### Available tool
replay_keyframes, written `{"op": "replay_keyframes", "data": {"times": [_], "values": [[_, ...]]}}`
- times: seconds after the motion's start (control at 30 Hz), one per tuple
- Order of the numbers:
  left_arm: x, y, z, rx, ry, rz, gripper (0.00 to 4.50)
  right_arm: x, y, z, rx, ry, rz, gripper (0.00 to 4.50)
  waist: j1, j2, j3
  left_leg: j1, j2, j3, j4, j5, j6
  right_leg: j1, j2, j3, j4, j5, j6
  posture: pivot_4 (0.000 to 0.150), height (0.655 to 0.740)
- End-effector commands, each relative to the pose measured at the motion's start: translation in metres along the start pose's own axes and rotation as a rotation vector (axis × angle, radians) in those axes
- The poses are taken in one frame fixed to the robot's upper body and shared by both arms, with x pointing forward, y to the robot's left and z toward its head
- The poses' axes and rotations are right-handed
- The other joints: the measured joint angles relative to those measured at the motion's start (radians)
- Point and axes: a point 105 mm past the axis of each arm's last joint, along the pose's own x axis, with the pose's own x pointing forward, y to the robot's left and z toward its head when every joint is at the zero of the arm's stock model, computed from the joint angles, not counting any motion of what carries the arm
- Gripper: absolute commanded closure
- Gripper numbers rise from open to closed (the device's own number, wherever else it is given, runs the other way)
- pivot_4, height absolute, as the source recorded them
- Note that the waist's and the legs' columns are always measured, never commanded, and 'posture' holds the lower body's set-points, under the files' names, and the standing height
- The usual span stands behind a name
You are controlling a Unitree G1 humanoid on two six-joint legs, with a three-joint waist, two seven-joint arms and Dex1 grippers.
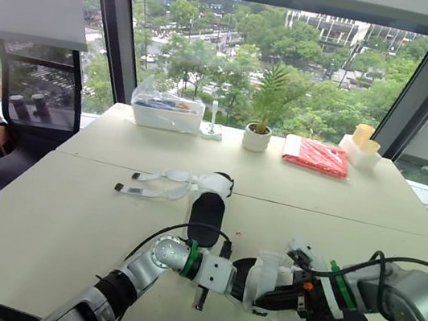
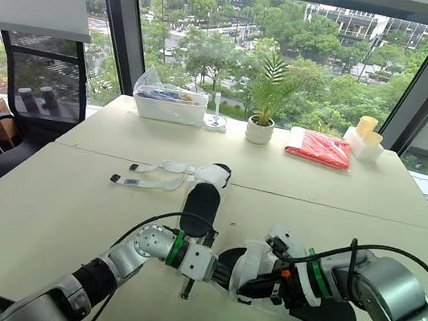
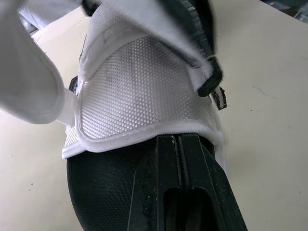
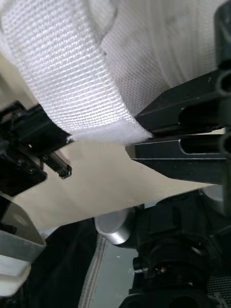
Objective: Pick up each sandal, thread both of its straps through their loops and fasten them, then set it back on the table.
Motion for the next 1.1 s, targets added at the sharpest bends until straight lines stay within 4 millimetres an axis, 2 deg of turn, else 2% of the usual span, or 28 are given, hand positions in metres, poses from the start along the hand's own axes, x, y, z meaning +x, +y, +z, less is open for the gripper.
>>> {"op": "replay_keyframes", "data": {"times": [0.03, 0.1, 0.17, 0.2, 0.33, 0.43, 0.63, 0.8, 1.1], "values": [[-0.004, -0.052, -0.045, -0.155, 0.176, -0.166, 4.5, -0.01, 0.013, 0.007, -0.035, -0.027, -0.008, 3.54, 0.0, 0.0, 0.0, 0.0, 0.0, 0.0, 0.0, 0.0, 0.0, 0.0, 0.0, 0.0, 0.0, 0.0, 0.0, 0.15, 0.7374], [-0.003, -0.051, -0.045, -0.156, 0.174, -0.167, 4.5, -0.014, 0.013, 0.006, -0.025, -0.029, -0.043, 2.72, 0.0, 0.0, 0.0, 0.0, 0.0, 0.0, 0.0, -0.002, 0.003, 0.0, 0.0, 0.0, 0.0, 0.0, 0.0, 0.15, 0.7374], [-0.001, -0.051, -0.045, -0.155, 0.171, -0.168, 4.5, -0.02, 0.012, 0.003, -0.017, -0.017, -0.092, 1.63, 0.0, 0.0, 0.0, 0.0, 0.0, 0.0, 0.0, -0.002, 0.003, 0.0, 0.0, 0.0, 0.001, 0.0, 0.0, 0.15, 0.7374], [0.0, -0.05, -0.045, -0.155, 0.171, -0.169, 4.5, -0.024, 0.012, 0.001, -0.012, -0.014, -0.112, 1.23, 0.001, 0.0, 0.0, 0.0, 0.0, 0.0, 0.0, -0.002, 0.003, 0.0, 0.0, 0.0, 0.001, 0.0, 0.0, 0.15, 0.7374], [0.002, -0.048, -0.045, -0.153, 0.171, -0.169, 4.5, -0.046, 0.021, 0.001, 0.044, -0.07, -0.157, 1.23, 0.004, 0.0, 0.0, 0.0, 0.0, 0.0, 0.002, -0.002, 0.003, 0.001, 0.0, 0.0, 0.001, 0.0, 0.0, 0.15, 0.7374], [0.003, -0.047, -0.046, -0.152, 0.171, -0.169, 4.5, -0.048, 0.03, -0.007, 0.084, -0.098, -0.17, 1.23, 0.004, 0.0, 0.0, 0.0, 0.0, 0.0, 0.004, -0.002, 0.004, 0.003, 0.0, 0.0, 0.001, 0.0, 0.0, 0.15, 0.7374], [0.005, -0.044, -0.047, -0.146, 0.168, -0.171, 4.5, -0.03, 0.032, -0.031, 0.178, -0.156, -0.228, 1.23, 0.004, -0.001, -0.001, 0.001, 0.0, -0.001, 0.01, -0.003, 0.005, 0.005, -0.001, 0.0, 0.005, -0.001, -0.001, 0.15, 0.7374], [0.006, -0.044, -0.048, -0.143, 0.167, -0.175, 4.5, -0.015, 0.024, -0.039, 0.174, -0.214, -0.328, 1.23, 0.004, -0.001, -0.001, 0.001, -0.001, -0.001, 0.011, -0.002, 0.005, 0.004, -0.001, 0.0, 0.005, -0.001, -0.001, 0.15, 0.7374], [0.005, -0.045, -0.048, -0.133, 0.168, -0.191, 4.5, 0.001, 0.022, -0.029, 0.144, -0.308, -0.334, 1.23, 0.002, -0.001, -0.001, 0.003, -0.001, -0.001, 0.012, -0.002, 0.005, 0.003, 0.0, 0.0, 0.006, 0.0, 0.0, 0.15, 0.7374]]}}
